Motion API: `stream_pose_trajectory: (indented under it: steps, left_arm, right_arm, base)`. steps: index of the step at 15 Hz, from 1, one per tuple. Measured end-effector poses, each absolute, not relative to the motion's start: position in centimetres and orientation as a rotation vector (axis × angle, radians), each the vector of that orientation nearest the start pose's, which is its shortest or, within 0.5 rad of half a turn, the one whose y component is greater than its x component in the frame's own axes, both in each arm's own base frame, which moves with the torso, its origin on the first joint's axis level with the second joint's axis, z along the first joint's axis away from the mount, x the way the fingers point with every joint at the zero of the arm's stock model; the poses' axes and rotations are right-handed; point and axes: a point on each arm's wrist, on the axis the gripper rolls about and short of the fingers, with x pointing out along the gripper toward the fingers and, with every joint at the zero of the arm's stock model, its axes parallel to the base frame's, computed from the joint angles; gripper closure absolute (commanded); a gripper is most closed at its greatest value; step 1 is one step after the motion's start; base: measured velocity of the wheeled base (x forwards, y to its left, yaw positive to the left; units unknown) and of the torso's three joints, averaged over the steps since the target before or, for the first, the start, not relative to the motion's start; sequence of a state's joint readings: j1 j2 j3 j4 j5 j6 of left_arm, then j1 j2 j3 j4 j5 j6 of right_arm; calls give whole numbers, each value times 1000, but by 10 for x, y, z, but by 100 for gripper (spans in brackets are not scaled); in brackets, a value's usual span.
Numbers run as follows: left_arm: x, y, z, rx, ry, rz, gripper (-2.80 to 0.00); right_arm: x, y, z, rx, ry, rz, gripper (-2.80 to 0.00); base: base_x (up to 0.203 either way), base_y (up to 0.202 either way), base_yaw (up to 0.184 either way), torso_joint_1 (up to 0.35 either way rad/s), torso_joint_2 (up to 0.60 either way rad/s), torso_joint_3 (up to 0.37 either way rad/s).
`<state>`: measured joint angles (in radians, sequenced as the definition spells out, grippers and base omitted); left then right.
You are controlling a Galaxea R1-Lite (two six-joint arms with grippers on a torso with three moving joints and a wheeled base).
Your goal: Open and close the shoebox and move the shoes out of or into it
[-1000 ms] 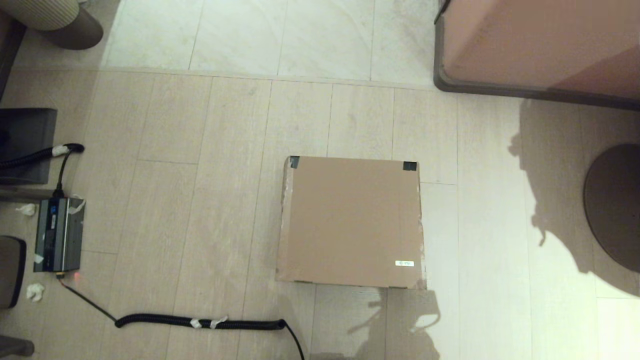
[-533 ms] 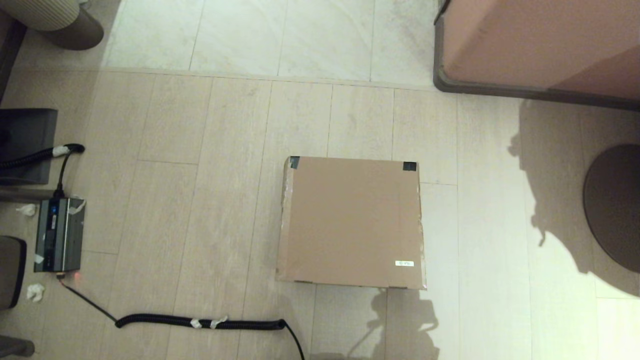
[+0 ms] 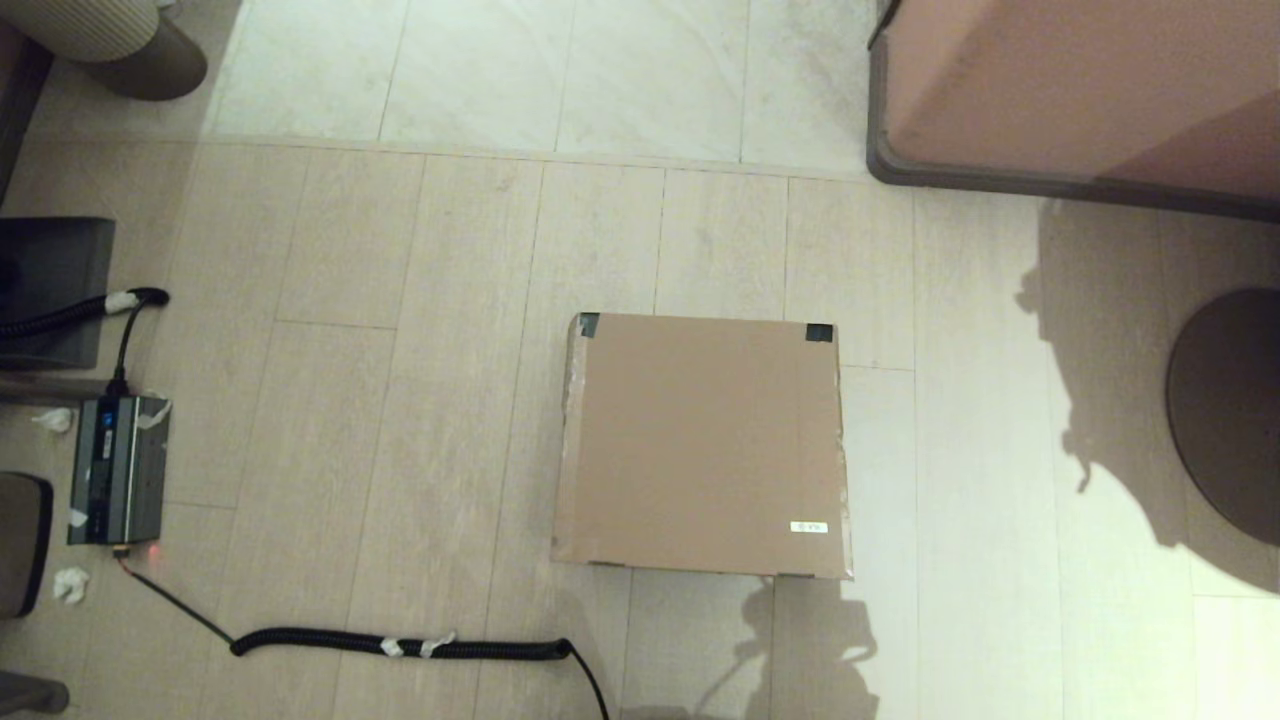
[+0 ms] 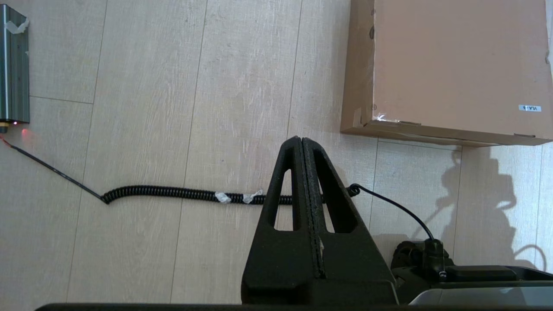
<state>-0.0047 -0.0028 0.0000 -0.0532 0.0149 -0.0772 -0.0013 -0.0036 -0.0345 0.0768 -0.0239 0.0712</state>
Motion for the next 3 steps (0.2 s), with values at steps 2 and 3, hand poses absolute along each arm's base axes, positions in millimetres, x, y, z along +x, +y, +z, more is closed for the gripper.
stream_pose_trajectory:
  steps: [2,3]
  left_arm:
    - [-23,0,81,-78,-58,8,0]
    - [-23,0,81,-78,-59,8,0]
  right_arm:
    - [-26,0,77,80,37,-27,0]
    - [-26,-1,77,83,37,-29,0]
  base:
    - [0,0,0,0,0,0]
    - [0,0,0,0,0,0]
